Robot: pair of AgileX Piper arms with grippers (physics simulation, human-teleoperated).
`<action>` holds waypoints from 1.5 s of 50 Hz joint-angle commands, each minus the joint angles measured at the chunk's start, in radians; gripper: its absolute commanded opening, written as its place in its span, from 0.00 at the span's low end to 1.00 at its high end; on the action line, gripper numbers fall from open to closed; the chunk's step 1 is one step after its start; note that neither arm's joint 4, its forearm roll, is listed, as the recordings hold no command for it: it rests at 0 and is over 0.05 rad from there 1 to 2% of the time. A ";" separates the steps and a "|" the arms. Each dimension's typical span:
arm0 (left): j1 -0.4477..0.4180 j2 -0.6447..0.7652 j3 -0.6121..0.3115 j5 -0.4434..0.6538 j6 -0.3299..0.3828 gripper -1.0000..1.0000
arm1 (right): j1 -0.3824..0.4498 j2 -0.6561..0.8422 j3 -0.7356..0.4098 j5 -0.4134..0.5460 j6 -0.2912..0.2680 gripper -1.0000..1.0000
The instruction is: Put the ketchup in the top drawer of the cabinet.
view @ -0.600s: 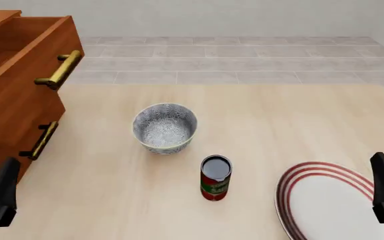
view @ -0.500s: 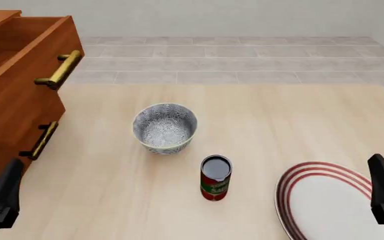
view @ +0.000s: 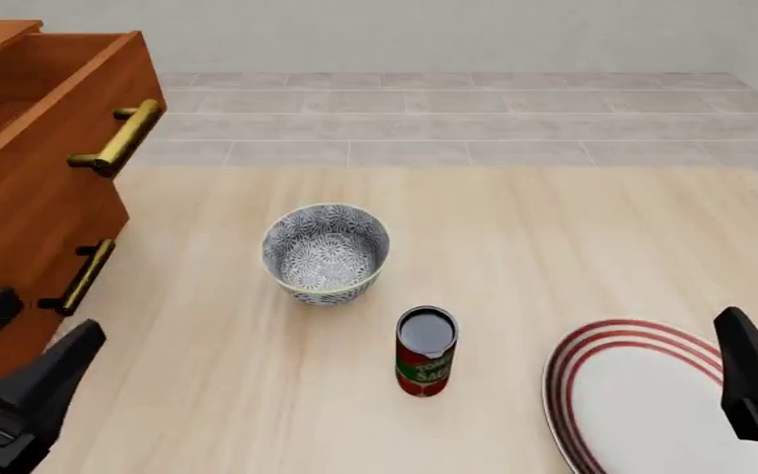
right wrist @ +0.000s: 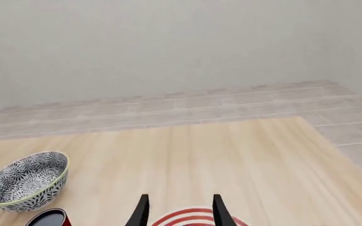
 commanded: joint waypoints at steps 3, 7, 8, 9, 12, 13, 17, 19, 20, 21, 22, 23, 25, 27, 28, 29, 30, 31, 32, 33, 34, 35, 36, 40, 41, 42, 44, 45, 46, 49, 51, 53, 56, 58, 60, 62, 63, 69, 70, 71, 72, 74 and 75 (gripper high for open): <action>-0.216 0.259 0.008 -0.151 0.011 1.00 | -0.001 -0.016 0.001 0.012 0.016 1.00; -0.227 0.355 0.033 -0.252 0.029 1.00 | -0.006 -0.034 0.001 0.022 0.013 1.00; -0.225 0.371 0.049 -0.285 0.073 1.00 | -0.006 -0.042 -0.001 0.028 0.011 1.00; -0.225 0.372 0.050 -0.287 0.073 1.00 | -0.006 -0.042 -0.001 0.028 0.011 1.00; -0.256 0.470 0.060 -0.374 0.058 1.00 | -0.006 -0.055 -0.002 0.038 -0.004 1.00; -0.264 0.490 0.062 -0.397 0.069 1.00 | -0.005 -0.057 -0.002 0.037 -0.001 1.00; -0.319 0.637 0.037 -0.503 0.053 1.00 | 0.006 -0.061 -0.003 0.038 -0.011 1.00; -0.327 0.665 0.031 -0.521 0.046 1.00 | 0.006 -0.061 -0.003 0.037 -0.010 1.00; -0.320 0.721 0.028 -0.572 0.077 1.00 | 0.007 -0.062 -0.001 0.035 -0.009 1.00; -0.320 0.724 0.028 -0.575 0.077 1.00 | 0.007 -0.062 -0.001 0.035 -0.009 1.00; -0.322 0.762 0.034 -0.614 0.090 1.00 | 0.007 -0.062 -0.002 0.036 -0.008 1.00; -0.328 0.802 0.030 -0.641 0.086 1.00 | 0.006 -0.062 -0.001 0.035 -0.006 1.00; -0.355 0.869 0.022 -0.683 0.070 1.00 | 0.002 -0.062 -0.004 0.037 -0.001 1.00; -0.356 0.912 0.034 -0.737 0.088 1.00 | 0.002 -0.063 -0.004 0.036 0.002 1.00; -0.363 0.946 0.039 -0.769 0.087 1.00 | 0.003 -0.063 -0.003 0.036 0.003 1.00; -0.363 0.948 0.039 -0.772 0.087 1.00 | 0.003 -0.063 -0.003 0.036 0.003 1.00; -0.378 0.971 0.038 -0.789 0.077 1.00 | 0.003 -0.063 -0.003 0.034 0.002 1.00; -0.391 0.996 0.035 -0.803 0.067 1.00 | 0.004 -0.063 -0.001 0.033 0.001 1.00; -0.394 1.014 0.035 -0.816 0.060 1.00 | 0.007 -0.063 0.000 0.032 0.001 1.00; -0.400 1.026 0.035 -0.827 0.056 1.00 | 0.008 -0.063 0.000 0.032 0.002 1.00; -0.411 1.045 0.031 -0.838 0.053 1.00 | 0.006 -0.064 -0.002 0.033 0.005 1.00; -0.419 1.058 0.029 -0.847 0.049 1.00 | 0.005 -0.064 -0.002 0.033 0.009 1.00; -0.430 1.062 0.019 -0.838 0.042 1.00 | 0.006 -0.065 -0.003 0.034 0.009 1.00; -0.472 1.114 -0.007 -0.851 0.060 1.00 | 0.004 -0.065 -0.003 0.033 0.012 1.00; -0.472 1.115 -0.007 -0.852 0.060 1.00 | 0.004 -0.065 -0.003 0.033 0.012 1.00; -0.477 1.124 -0.011 -0.858 0.058 1.00 | 0.005 -0.065 -0.001 0.032 0.011 1.00; -0.485 1.144 -0.017 -0.876 0.063 1.00 | 0.004 -0.063 -0.002 0.032 0.011 1.00; -0.486 1.152 -0.020 -0.878 0.061 1.00 | 0.004 -0.063 -0.002 0.032 0.011 1.00; -0.492 1.166 -0.024 -0.889 0.063 1.00 | 0.001 -0.063 -0.002 0.030 0.010 1.00; -0.507 1.229 -0.048 -0.911 0.046 1.00 | 0.000 -0.061 -0.002 0.031 0.010 1.00; -0.523 1.269 -0.063 -0.932 0.046 1.00 | 0.002 -0.061 -0.002 0.032 0.012 1.00; -0.522 1.316 -0.079 -0.952 0.053 1.00 | 0.003 -0.062 -0.003 0.032 0.012 1.00; -0.526 1.360 -0.098 -0.970 0.058 1.00 | 0.003 -0.061 -0.001 0.030 0.013 1.00; -0.527 1.370 -0.106 -0.974 0.068 1.00 | 0.001 -0.061 -0.004 0.034 0.013 1.00; -0.519 1.388 -0.108 -0.994 0.098 1.00 | -0.002 -0.061 -0.003 0.031 0.012 1.00; -0.522 1.407 -0.120 -0.997 0.098 1.00 | -0.004 -0.061 -0.004 0.033 0.016 1.00; -0.525 1.423 -0.123 -1.008 0.107 1.00 | -0.011 -0.064 -0.004 0.034 0.014 1.00; -0.532 1.476 -0.152 -1.015 0.118 1.00 | -0.014 -0.063 -0.005 0.035 0.019 1.00; -0.535 1.481 -0.157 -1.011 0.111 1.00 | -0.014 -0.062 -0.003 0.033 0.019 1.00; -0.531 1.486 -0.167 -1.000 0.098 1.00 | -0.013 -0.062 -0.005 0.035 0.017 1.00; -0.522 1.514 -0.174 -1.019 0.108 1.00 | -0.008 -0.065 -0.006 0.035 0.002 1.00; -0.520 1.545 -0.185 -1.025 0.109 1.00 | -0.005 -0.065 -0.007 0.036 0.004 1.00; -0.521 1.557 -0.190 -1.028 0.111 1.00 | -0.003 -0.065 -0.007 0.036 0.005 1.00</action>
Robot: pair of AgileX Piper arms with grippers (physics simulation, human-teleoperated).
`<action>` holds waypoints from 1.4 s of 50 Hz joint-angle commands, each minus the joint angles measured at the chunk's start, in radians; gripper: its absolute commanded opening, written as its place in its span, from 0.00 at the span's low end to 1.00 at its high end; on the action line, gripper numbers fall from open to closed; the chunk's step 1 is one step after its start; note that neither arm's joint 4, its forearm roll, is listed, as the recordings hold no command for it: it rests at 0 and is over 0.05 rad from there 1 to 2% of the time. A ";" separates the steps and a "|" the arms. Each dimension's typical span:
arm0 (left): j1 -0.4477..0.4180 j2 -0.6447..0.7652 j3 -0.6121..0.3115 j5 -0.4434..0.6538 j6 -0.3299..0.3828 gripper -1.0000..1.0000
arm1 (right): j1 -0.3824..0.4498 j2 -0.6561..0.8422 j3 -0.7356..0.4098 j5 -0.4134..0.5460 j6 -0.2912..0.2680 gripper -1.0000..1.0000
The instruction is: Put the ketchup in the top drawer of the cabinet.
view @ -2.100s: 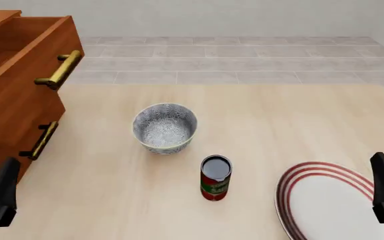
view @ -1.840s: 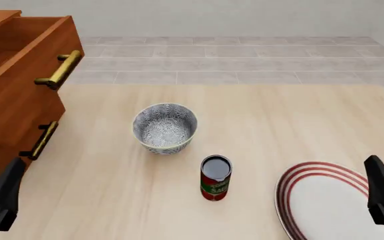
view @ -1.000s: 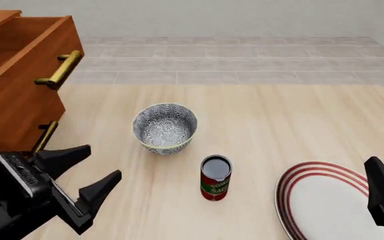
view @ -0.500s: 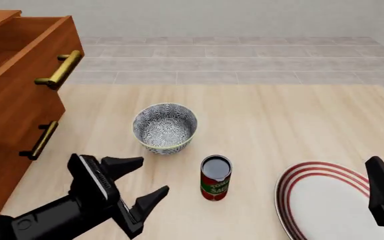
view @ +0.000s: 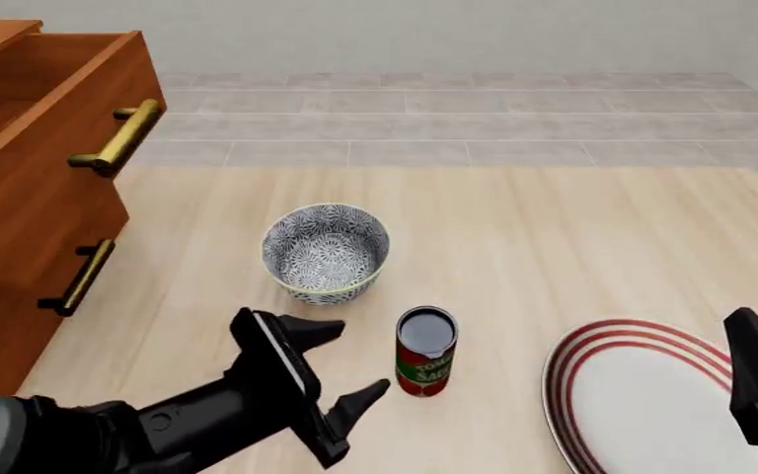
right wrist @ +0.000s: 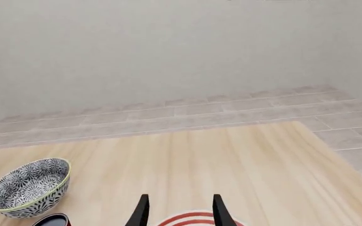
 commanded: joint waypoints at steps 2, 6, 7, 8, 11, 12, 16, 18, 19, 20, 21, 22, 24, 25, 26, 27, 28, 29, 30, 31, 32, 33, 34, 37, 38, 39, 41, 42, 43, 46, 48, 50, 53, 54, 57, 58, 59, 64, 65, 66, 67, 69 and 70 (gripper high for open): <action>-0.013 0.159 -0.067 -0.046 0.017 1.00 | 0.009 0.000 0.000 -0.002 -0.006 1.00; -0.037 0.185 -0.101 -0.025 -0.020 1.00 | 0.013 0.001 0.000 0.000 -0.010 1.00; -0.037 0.185 -0.101 -0.025 -0.020 1.00 | 0.013 0.001 0.000 0.000 -0.010 1.00; -0.052 0.184 -0.120 0.002 -0.066 1.00 | 0.015 0.001 -0.001 0.001 -0.020 1.00; -0.053 0.184 -0.124 0.002 -0.050 1.00 | 0.015 0.000 -0.001 0.002 -0.020 1.00; -0.052 0.189 -0.126 -0.005 -0.037 1.00 | 0.014 -0.001 -0.002 0.003 -0.010 1.00; -0.057 0.202 -0.143 0.003 -0.031 1.00 | 0.014 -0.004 -0.012 0.010 -0.012 1.00; -0.057 0.204 -0.150 0.009 -0.020 1.00 | 0.014 -0.004 -0.010 0.006 -0.012 1.00; -0.055 0.205 -0.154 0.014 -0.021 1.00 | 0.015 -0.004 -0.014 0.010 -0.013 1.00; -0.052 0.208 -0.157 0.013 -0.018 1.00 | 0.014 -0.004 -0.013 0.009 -0.013 1.00; -0.051 0.213 -0.160 0.011 -0.014 1.00 | 0.013 -0.004 -0.013 0.008 -0.013 1.00; -0.050 0.215 -0.162 0.011 -0.014 1.00 | 0.012 -0.004 -0.012 0.008 -0.013 1.00; -0.049 0.217 -0.164 0.013 -0.015 1.00 | 0.010 -0.004 -0.010 0.005 -0.013 1.00; -0.048 0.216 -0.165 0.015 -0.018 1.00 | 0.009 -0.004 -0.012 0.009 -0.009 1.00; -0.047 0.221 -0.166 0.011 -0.019 1.00 | 0.009 -0.004 -0.012 0.009 -0.009 1.00; -0.048 0.232 -0.165 -0.001 -0.015 1.00 | 0.007 -0.004 -0.013 0.009 -0.005 1.00; -0.048 0.240 -0.166 -0.005 -0.015 1.00 | 0.007 -0.004 -0.012 0.008 -0.005 1.00; -0.047 0.245 -0.166 -0.009 -0.015 1.00 | 0.007 -0.004 -0.012 0.008 -0.007 1.00; -0.047 0.247 -0.168 -0.007 -0.016 1.00 | 0.009 -0.004 -0.015 0.011 -0.007 1.00; -0.048 0.245 -0.169 -0.004 -0.019 1.00 | 0.010 -0.004 -0.015 0.011 -0.007 1.00; -0.046 0.245 -0.171 -0.002 -0.023 1.00 | 0.012 -0.004 -0.014 0.009 -0.008 1.00; -0.045 0.247 -0.173 -0.002 -0.028 1.00 | 0.013 -0.005 -0.013 0.008 -0.009 1.00; -0.043 0.247 -0.173 -0.002 -0.024 1.00 | 0.013 -0.005 -0.012 0.007 -0.009 1.00; -0.041 0.248 -0.177 0.002 -0.022 1.00 | 0.012 -0.005 -0.012 0.007 -0.008 1.00; -0.041 0.254 -0.182 0.003 -0.024 1.00 | 0.011 -0.004 -0.008 0.003 -0.006 1.00; -0.040 0.254 -0.184 0.005 -0.023 1.00 | 0.011 -0.004 -0.010 0.004 -0.005 1.00; -0.039 0.256 -0.187 0.008 -0.019 1.00 | 0.011 -0.005 -0.013 0.008 -0.005 1.00; -0.040 0.259 -0.191 0.010 -0.020 1.00 | 0.012 -0.005 -0.011 0.005 -0.004 1.00; -0.041 0.264 -0.193 0.008 -0.017 1.00 | 0.013 -0.004 -0.009 0.004 -0.004 1.00; -0.039 0.267 -0.201 0.016 -0.019 1.00 | 0.013 -0.005 -0.011 0.005 -0.003 1.00; -0.038 0.274 -0.204 0.011 -0.016 1.00 | 0.012 -0.005 -0.013 0.007 -0.003 1.00; -0.039 0.281 -0.212 0.022 -0.018 1.00 | 0.012 -0.005 -0.012 0.005 -0.001 1.00; -0.037 0.294 -0.225 0.031 -0.017 1.00 | 0.014 -0.005 -0.011 0.005 0.000 1.00; -0.038 0.295 -0.229 0.034 -0.016 1.00 | 0.014 -0.005 -0.013 0.007 0.001 1.00; -0.032 0.308 -0.245 0.045 -0.018 1.00 | 0.014 -0.005 -0.014 0.007 0.001 1.00; -0.032 0.308 -0.245 0.045 -0.018 1.00 | 0.014 -0.005 -0.014 0.007 0.001 1.00; -0.033 0.310 -0.250 0.051 -0.026 1.00 | 0.014 -0.005 -0.013 0.006 0.001 1.00; -0.021 0.315 -0.265 0.062 -0.021 1.00 | 0.013 -0.004 -0.011 0.005 0.003 1.00; -0.021 0.322 -0.268 0.061 -0.017 1.00 | 0.014 -0.004 -0.009 0.003 0.003 1.00; -0.021 0.327 -0.271 0.059 -0.012 1.00 | 0.014 -0.004 -0.004 -0.001 0.003 1.00; -0.020 0.329 -0.273 0.060 -0.011 1.00 | 0.014 -0.004 -0.004 -0.002 0.003 1.00; -0.019 0.330 -0.280 0.066 -0.012 1.00 | 0.014 -0.004 -0.006 0.000 0.003 1.00; -0.019 0.330 -0.280 0.067 -0.012 1.00 | 0.014 -0.004 -0.006 0.000 0.003 1.00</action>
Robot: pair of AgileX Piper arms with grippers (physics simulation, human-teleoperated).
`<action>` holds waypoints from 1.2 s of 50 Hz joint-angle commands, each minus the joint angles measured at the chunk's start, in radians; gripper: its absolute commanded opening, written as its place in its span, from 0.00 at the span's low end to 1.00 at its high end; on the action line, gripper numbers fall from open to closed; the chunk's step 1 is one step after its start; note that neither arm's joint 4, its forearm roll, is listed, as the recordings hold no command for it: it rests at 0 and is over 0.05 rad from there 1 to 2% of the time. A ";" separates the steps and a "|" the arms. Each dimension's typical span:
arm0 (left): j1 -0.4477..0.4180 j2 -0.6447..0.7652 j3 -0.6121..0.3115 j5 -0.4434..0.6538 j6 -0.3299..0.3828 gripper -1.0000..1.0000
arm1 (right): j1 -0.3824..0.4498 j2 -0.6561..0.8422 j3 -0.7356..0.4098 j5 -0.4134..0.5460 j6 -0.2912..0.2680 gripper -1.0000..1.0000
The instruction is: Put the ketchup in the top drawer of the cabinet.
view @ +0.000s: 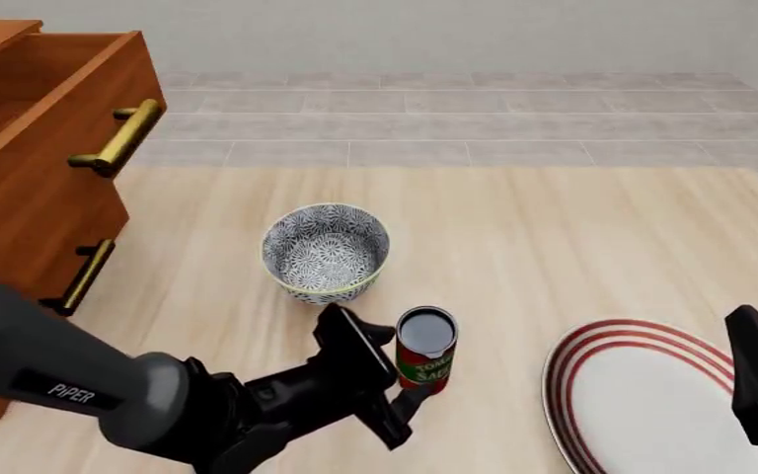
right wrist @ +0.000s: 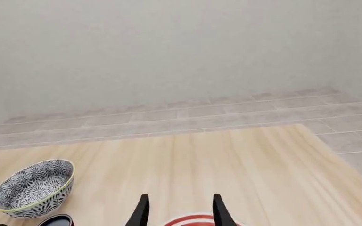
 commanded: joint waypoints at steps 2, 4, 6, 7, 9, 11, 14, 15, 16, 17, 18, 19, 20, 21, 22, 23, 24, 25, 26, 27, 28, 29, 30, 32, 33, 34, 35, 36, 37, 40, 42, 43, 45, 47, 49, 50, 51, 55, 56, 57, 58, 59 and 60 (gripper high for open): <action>0.006 0.026 -0.035 0.019 0.010 1.00 | -0.001 0.000 0.000 0.000 0.003 1.00; 0.004 0.039 -0.042 0.018 0.011 1.00 | 0.000 0.000 -0.001 0.001 0.003 1.00; 0.005 0.043 -0.048 0.021 0.012 1.00 | 0.000 0.000 0.001 -0.001 0.004 1.00; 0.004 0.043 -0.049 0.022 0.014 1.00 | 0.000 0.000 0.003 -0.003 0.004 1.00; 0.005 0.048 -0.054 0.023 0.018 1.00 | 0.002 0.000 0.004 -0.004 0.004 1.00; 0.008 0.049 -0.055 0.023 0.022 1.00 | 0.003 0.000 -0.001 0.002 0.004 1.00; 0.002 0.048 -0.057 0.027 0.048 1.00 | 0.004 0.000 0.005 -0.004 0.004 1.00; 0.003 0.048 -0.059 0.032 0.044 1.00 | 0.006 0.001 0.007 -0.005 0.005 1.00; 0.001 0.054 -0.065 0.032 0.042 1.00 | 0.007 0.001 0.008 -0.006 0.005 1.00; 0.000 0.049 -0.065 0.036 0.044 1.00 | 0.007 0.001 0.006 -0.005 0.004 1.00; 0.000 0.049 -0.067 0.038 0.048 1.00 | 0.007 0.001 0.001 0.001 0.004 1.00; 0.000 0.049 -0.067 0.038 0.048 1.00 | 0.007 0.001 0.001 0.001 0.004 1.00; 0.000 0.049 -0.071 0.043 0.048 1.00 | 0.007 0.000 -0.002 0.004 0.004 1.00; 0.000 0.049 -0.071 0.043 0.048 1.00 | 0.007 0.000 -0.002 0.004 0.004 1.00; 0.000 0.053 -0.073 0.040 0.049 1.00 | 0.008 0.001 0.003 -0.001 0.004 1.00; 0.001 0.058 -0.075 0.037 0.048 1.00 | 0.008 0.001 0.004 -0.001 0.004 1.00; 0.000 0.057 -0.076 0.040 0.044 1.00 | 0.008 0.001 0.004 -0.002 0.004 1.00; 0.002 0.058 -0.076 0.037 0.044 1.00 | 0.007 0.001 0.005 -0.003 0.004 1.00; 0.004 0.061 -0.074 0.030 0.049 1.00 | 0.008 0.001 0.005 -0.003 0.004 1.00; 0.003 0.063 -0.074 0.029 0.054 1.00 | 0.008 0.001 0.004 -0.002 0.004 1.00; 0.004 0.059 -0.073 0.033 0.054 1.00 | 0.008 0.001 0.004 -0.002 0.005 1.00; 0.007 0.057 -0.071 0.027 0.064 1.00 | 0.009 0.001 0.005 -0.003 0.004 1.00; 0.007 0.057 -0.071 0.027 0.064 1.00 | 0.009 0.001 0.005 -0.003 0.004 1.00; 0.013 0.062 -0.076 0.029 0.058 1.00 | 0.010 0.001 0.004 -0.001 0.004 1.00; 0.012 0.062 -0.074 0.025 0.057 1.00 | 0.010 0.001 0.004 0.000 0.003 1.00; 0.011 0.063 -0.072 0.019 0.057 1.00 | 0.011 0.001 0.004 0.000 0.003 1.00; 0.011 0.064 -0.072 0.017 0.051 1.00 | 0.011 0.001 0.005 0.000 0.003 1.00; 0.011 0.063 -0.072 0.019 0.043 1.00 | 0.011 0.001 0.006 -0.001 0.003 1.00; 0.014 0.058 -0.071 0.024 0.032 1.00 | 0.013 0.001 0.006 -0.001 0.003 1.00; 0.021 0.057 -0.064 0.013 0.029 0.00 | 0.015 0.001 0.006 0.000 0.003 1.00; 0.024 0.056 -0.062 0.010 0.033 0.00 | 0.016 0.001 0.005 0.002 0.003 1.00; 0.025 0.056 -0.061 0.009 0.034 0.00 | 0.016 0.001 0.005 0.002 0.003 1.00; 0.026 0.054 -0.058 0.006 0.040 0.00 | 0.016 0.001 0.005 0.001 0.001 1.00; 0.027 0.043 -0.050 0.003 0.052 0.00 | 0.017 0.001 0.003 0.004 0.001 1.00; 0.024 0.031 -0.043 0.005 0.056 0.00 | 0.016 0.001 0.006 0.000 0.002 1.00; 0.021 0.025 -0.041 0.005 0.061 0.00 | 0.016 0.001 0.006 0.000 0.002 1.00; 0.020 0.012 -0.033 0.002 0.073 0.00 | 0.015 0.001 0.006 -0.001 0.002 1.00; 0.016 -0.011 -0.024 0.006 0.082 0.00 | 0.014 0.001 0.009 -0.003 0.003 1.00; 0.005 -0.026 -0.020 0.011 0.088 0.00 | 0.020 0.001 0.009 0.000 0.004 1.00; 0.004 -0.040 -0.013 0.013 0.095 0.00 | 0.021 0.001 0.005 0.004 0.003 1.00; 0.002 -0.057 -0.006 0.016 0.100 0.00 | 0.022 0.001 0.003 0.005 0.003 1.00; 0.000 -0.068 -0.003 0.020 0.102 0.00 | 0.021 0.001 -0.001 0.009 0.004 1.00; 0.000 -0.069 -0.003 0.020 0.102 0.00 | 0.021 0.001 -0.001 0.009 0.004 1.00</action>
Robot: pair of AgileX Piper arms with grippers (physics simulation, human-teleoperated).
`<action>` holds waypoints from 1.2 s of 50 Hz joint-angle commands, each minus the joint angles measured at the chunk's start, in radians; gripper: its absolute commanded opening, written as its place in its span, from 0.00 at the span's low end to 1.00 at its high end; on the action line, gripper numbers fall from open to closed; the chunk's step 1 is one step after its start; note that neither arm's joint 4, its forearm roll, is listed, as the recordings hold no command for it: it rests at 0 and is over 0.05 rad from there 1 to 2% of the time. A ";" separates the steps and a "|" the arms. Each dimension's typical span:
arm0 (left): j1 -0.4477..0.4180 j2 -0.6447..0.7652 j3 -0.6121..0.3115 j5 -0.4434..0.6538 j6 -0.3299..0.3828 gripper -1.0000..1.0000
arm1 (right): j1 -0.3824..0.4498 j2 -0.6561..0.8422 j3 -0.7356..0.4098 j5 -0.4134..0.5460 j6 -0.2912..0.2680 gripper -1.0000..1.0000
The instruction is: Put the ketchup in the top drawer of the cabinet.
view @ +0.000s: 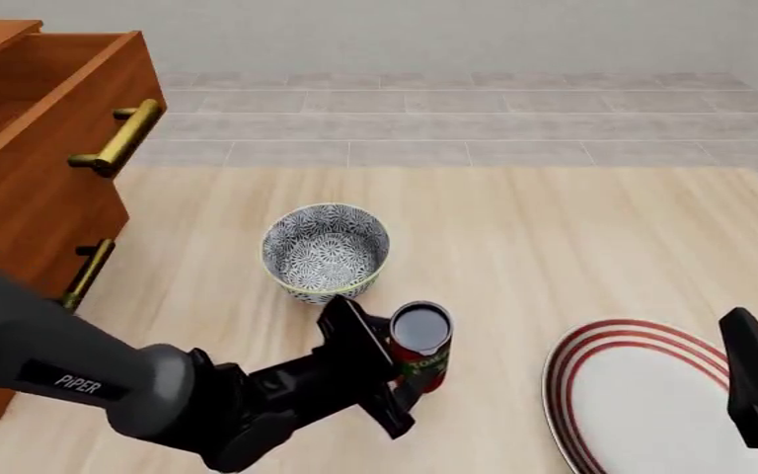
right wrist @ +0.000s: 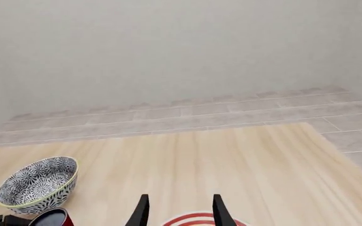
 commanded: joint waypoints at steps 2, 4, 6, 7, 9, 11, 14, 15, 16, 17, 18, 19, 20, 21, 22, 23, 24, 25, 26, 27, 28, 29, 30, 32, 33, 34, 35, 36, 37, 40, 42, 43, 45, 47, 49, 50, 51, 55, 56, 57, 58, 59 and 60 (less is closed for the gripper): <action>-0.026 -0.100 0.028 0.043 0.033 0.00 | 0.003 0.000 -0.002 0.004 0.001 1.00; -0.028 -0.135 0.045 0.045 0.041 0.00 | 0.004 0.000 -0.001 0.003 0.002 1.00; -0.022 -0.168 0.052 0.063 0.027 0.00 | 0.005 0.001 0.002 0.000 0.002 1.00; -0.022 -0.187 0.059 0.068 0.032 0.00 | 0.007 0.001 0.001 0.001 0.002 1.00; -0.013 -0.219 0.071 0.079 0.029 0.00 | 0.008 0.001 -0.002 0.005 0.002 1.00; -0.009 -0.237 0.080 0.085 0.030 0.00 | 0.008 0.001 0.000 0.002 0.002 1.00; -0.007 -0.252 0.088 0.091 0.026 0.00 | 0.009 0.001 -0.003 0.005 0.002 1.00; -0.004 -0.266 0.088 0.107 0.018 0.00 | 0.011 0.001 0.000 0.003 0.003 1.00; -0.002 -0.278 0.091 0.110 0.021 0.00 | 0.011 0.002 0.000 0.002 0.004 1.00; 0.017 -0.297 0.099 0.114 0.038 0.00 | 0.012 0.002 0.000 0.002 0.003 1.00; 0.022 -0.322 0.105 0.119 0.045 0.00 | 0.013 0.003 -0.001 0.002 0.004 1.00; 0.016 -0.338 0.103 0.130 0.031 0.00 | 0.012 0.005 0.000 0.000 0.005 1.00; 0.016 -0.339 0.103 0.130 0.031 0.00 | 0.012 0.005 0.000 0.000 0.005 1.00; 0.012 -0.364 0.095 0.163 0.020 0.00 | 0.010 0.006 0.003 -0.004 0.005 1.00; 0.010 -0.389 0.098 0.176 0.020 0.00 | 0.009 0.006 0.004 -0.003 0.006 1.00; 0.010 -0.389 0.098 0.176 0.020 0.00 | 0.009 0.006 0.004 -0.003 0.006 1.00; 0.008 -0.396 0.099 0.182 0.020 0.00 | 0.007 0.005 0.003 -0.001 0.007 1.00; 0.005 -0.407 0.100 0.187 0.020 0.00 | 0.005 0.004 0.003 -0.001 0.008 1.00; 0.007 -0.420 0.104 0.191 0.019 0.00 | 0.004 0.003 0.002 0.000 0.009 1.00; 0.009 -0.429 0.106 0.198 0.019 0.00 | 0.004 0.004 0.003 -0.002 0.009 1.00; 0.013 -0.442 0.109 0.207 0.009 0.00 | 0.005 0.004 0.005 -0.004 0.009 1.00; 0.018 -0.451 0.112 0.213 0.007 0.00 | 0.006 0.004 0.005 -0.004 0.008 1.00; 0.019 -0.465 0.119 0.216 0.013 0.00 | 0.009 0.006 0.004 -0.003 0.008 1.00; 0.026 -0.508 0.119 0.249 -0.015 0.00 | 0.018 0.006 0.004 0.001 0.008 1.00; 0.027 -0.517 0.120 0.255 -0.012 0.00 | 0.018 0.005 0.004 0.002 0.008 1.00; 0.027 -0.517 0.120 0.255 -0.012 0.00 | 0.018 0.005 0.004 0.002 0.008 1.00; 0.027 -0.531 0.123 0.262 -0.013 0.00 | 0.019 0.006 0.004 0.002 0.009 1.00; 0.027 -0.545 0.124 0.271 -0.018 0.00 | 0.019 0.008 0.003 0.001 0.009 1.00; 0.027 -0.550 0.125 0.275 -0.018 0.00 | 0.018 0.008 0.003 0.001 0.009 1.00; 0.028 -0.579 0.133 0.292 -0.020 0.00 | 0.015 0.004 0.001 0.005 -0.027 1.00; 0.032 -0.606 0.139 0.307 -0.017 0.00 | 0.017 0.005 -0.001 0.006 -0.021 1.00; 0.032 -0.606 0.139 0.307 -0.017 0.00 | 0.017 0.005 -0.002 0.006 -0.021 1.00; 0.028 -0.654 0.138 0.343 -0.024 0.00 | 0.017 0.004 -0.003 0.005 -0.034 1.00; 0.028 -0.662 0.140 0.348 -0.023 0.00 | 0.017 0.003 -0.003 0.005 -0.044 1.00; 0.028 -0.687 0.149 0.359 -0.017 0.00 | 0.020 0.001 -0.009 0.010 -0.062 1.00; 0.027 -0.696 0.153 0.362 -0.014 0.00 | 0.022 0.000 -0.012 0.013 -0.069 1.00; 0.017 -0.733 0.169 0.353 0.009 0.00 | 0.023 0.002 -0.015 0.007 -0.100 1.00; 0.057 -0.786 0.184 0.398 -0.017 0.00 | 0.027 -0.001 -0.008 0.005 -0.096 1.00; 0.057 -0.786 0.184 0.399 -0.017 0.00 | 0.027 -0.001 -0.008 0.005 -0.096 1.00; 0.058 -0.798 0.187 0.405 -0.013 0.00 | 0.029 0.000 -0.011 0.009 -0.098 1.00; 0.059 -0.814 0.189 0.418 -0.011 0.00 | 0.030 0.000 -0.011 0.010 -0.099 1.00; 0.061 -0.834 0.189 0.436 -0.010 0.00 | 0.032 0.000 -0.011 0.011 -0.102 1.00; 0.067 -0.855 0.189 0.456 -0.011 0.00 | 0.034 -0.001 -0.012 0.013 -0.102 1.00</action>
